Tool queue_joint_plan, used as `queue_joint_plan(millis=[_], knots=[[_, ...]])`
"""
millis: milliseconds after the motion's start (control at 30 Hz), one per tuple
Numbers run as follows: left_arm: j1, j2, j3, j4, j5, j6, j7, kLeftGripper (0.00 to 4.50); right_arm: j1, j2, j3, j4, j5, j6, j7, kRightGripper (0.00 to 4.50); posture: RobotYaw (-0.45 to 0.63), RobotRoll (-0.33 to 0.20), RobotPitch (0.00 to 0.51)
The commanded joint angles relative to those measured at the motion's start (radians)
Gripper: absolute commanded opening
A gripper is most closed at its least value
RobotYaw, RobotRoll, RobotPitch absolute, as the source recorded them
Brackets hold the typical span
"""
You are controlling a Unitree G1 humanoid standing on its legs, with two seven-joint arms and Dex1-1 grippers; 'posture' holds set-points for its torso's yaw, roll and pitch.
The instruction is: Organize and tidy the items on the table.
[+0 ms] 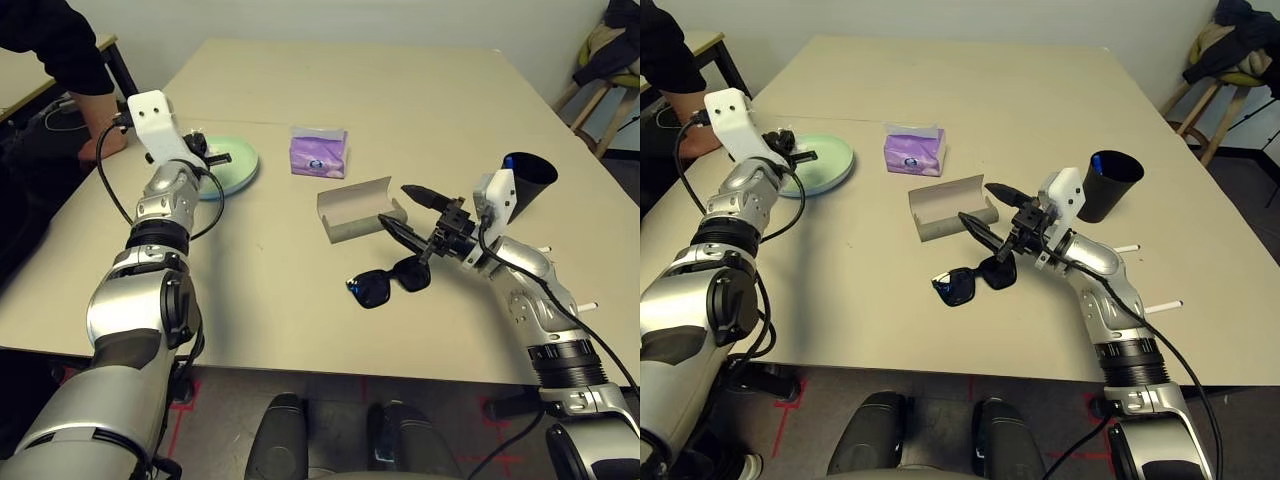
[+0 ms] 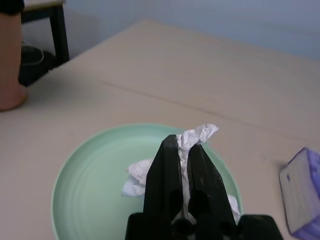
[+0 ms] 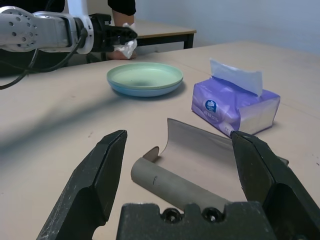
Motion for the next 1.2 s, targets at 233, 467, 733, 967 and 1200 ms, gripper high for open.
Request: queue_joint_plan(millis=[233,467,733,967,1200], knots=[[-0.013,-0.012,-0.036,0.041,0.053,-0.053,-0.028,2.68,0.013,0.000,0.004,-0.044,0.005,0.026,-0.011,4.50,0.20,0.000,0.053],[0.006,0.001,-0.033,0.035,0.060,-0.064,-0.033,4.44,0.010,0.001,0.005,-0.059,0.007,0.044,-0.016,4.50,0.21,0.000,0.055],[0.034,0.004,-0.016,-0.017,0.010,-0.062,-0.261,4.44,-0.007,0.002,0.001,-0.052,0.003,0.057,-0.029,4.50,0.22,0.000,0.060],[0.213,-0.005,-0.060,-0.304,-0.123,0.037,-0.787,4.44,-0.017,0.006,0.029,-0.050,-0.049,0.059,-0.073,4.50,0.24,0.000,0.071],[0.376,0.039,-0.131,-0.567,-0.169,0.139,-1.029,4.44,-0.027,-0.022,0.042,-0.046,-0.077,0.080,-0.078,4.50,0.24,0.000,0.087]])
